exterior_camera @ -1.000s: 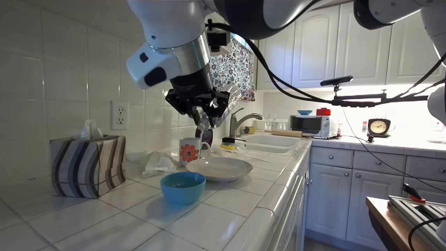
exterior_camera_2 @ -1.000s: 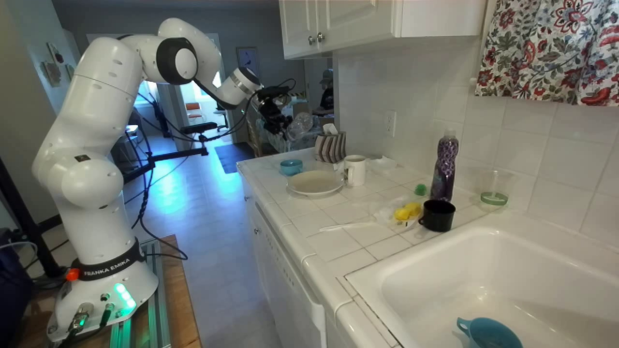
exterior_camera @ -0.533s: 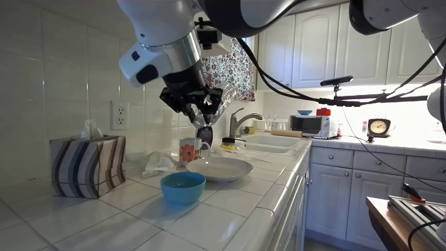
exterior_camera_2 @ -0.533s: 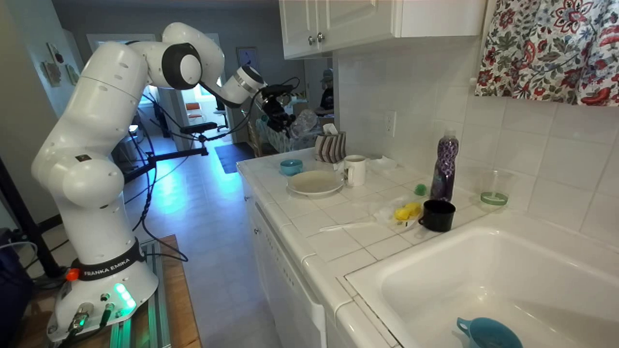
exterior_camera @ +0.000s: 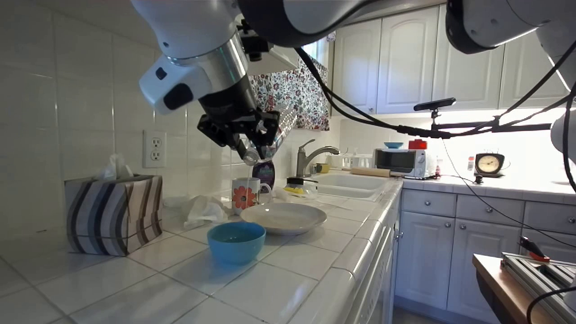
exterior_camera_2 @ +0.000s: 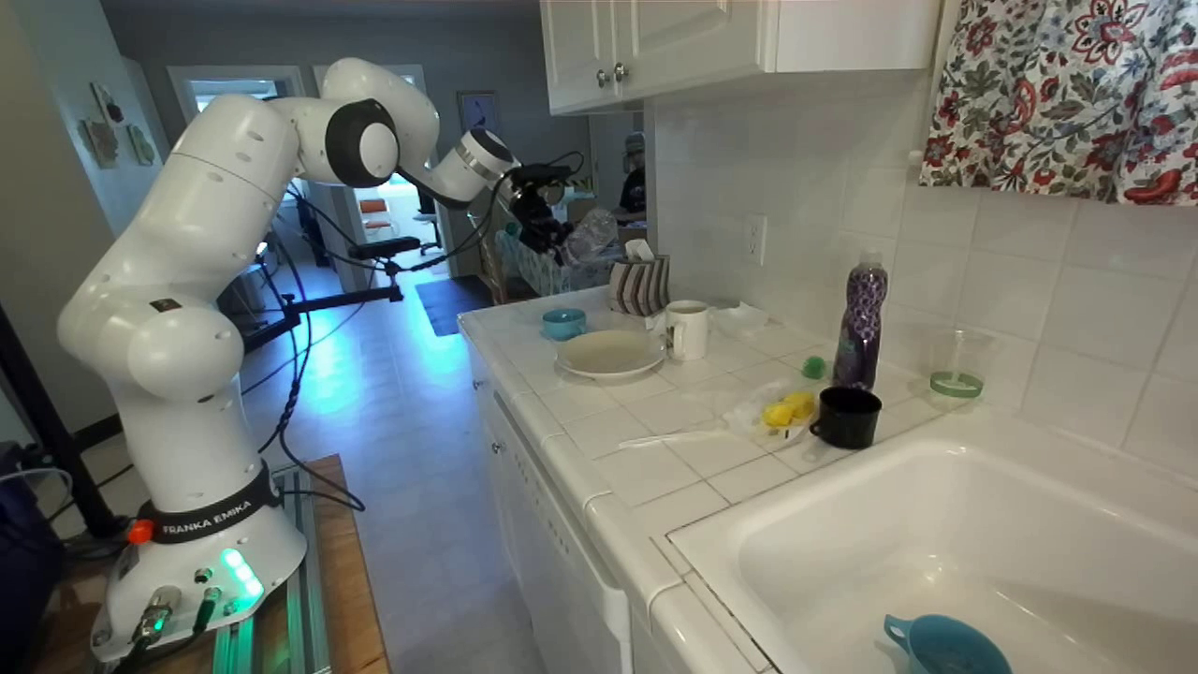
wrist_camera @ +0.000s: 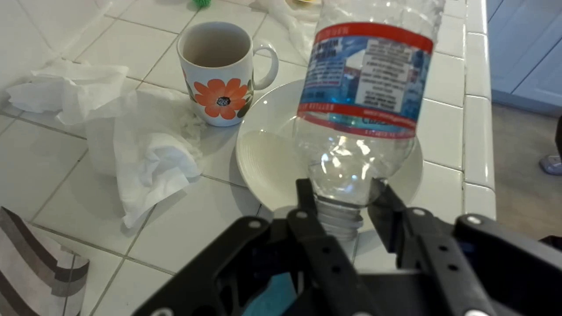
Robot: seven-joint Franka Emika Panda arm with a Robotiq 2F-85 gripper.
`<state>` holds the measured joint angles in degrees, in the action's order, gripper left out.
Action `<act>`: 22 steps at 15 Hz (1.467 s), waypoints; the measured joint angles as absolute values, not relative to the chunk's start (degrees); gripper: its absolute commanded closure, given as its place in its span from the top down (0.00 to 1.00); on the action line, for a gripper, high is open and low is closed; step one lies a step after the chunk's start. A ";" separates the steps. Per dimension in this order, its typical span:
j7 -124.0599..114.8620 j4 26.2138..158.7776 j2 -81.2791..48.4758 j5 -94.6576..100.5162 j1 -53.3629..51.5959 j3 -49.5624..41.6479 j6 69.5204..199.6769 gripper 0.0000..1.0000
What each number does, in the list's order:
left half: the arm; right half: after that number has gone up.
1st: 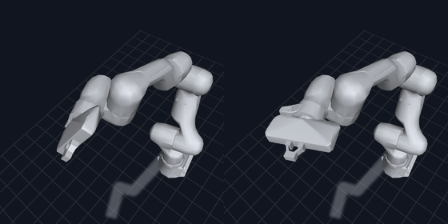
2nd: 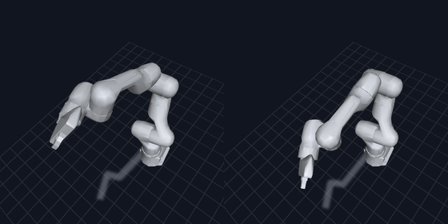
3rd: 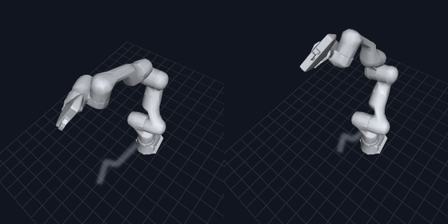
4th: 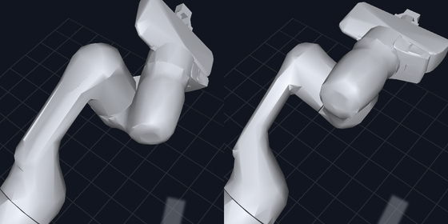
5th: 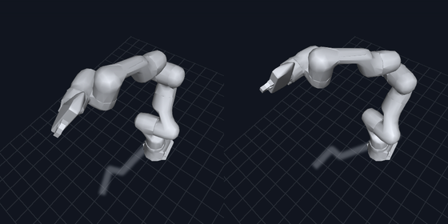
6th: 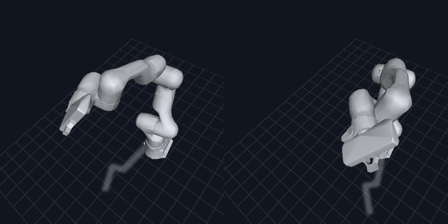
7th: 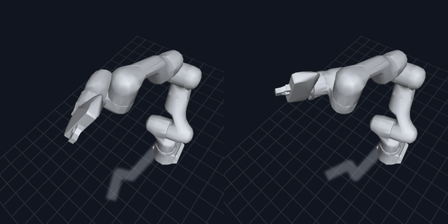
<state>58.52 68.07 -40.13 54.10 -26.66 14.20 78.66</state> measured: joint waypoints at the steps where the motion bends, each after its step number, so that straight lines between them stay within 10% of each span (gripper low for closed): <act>1: 59.45 67.19 -40.65 54.10 -27.00 14.10 77.89 0.11; 22: 73.39 50.90 -50.01 54.65 -31.87 11.19 65.45 0.11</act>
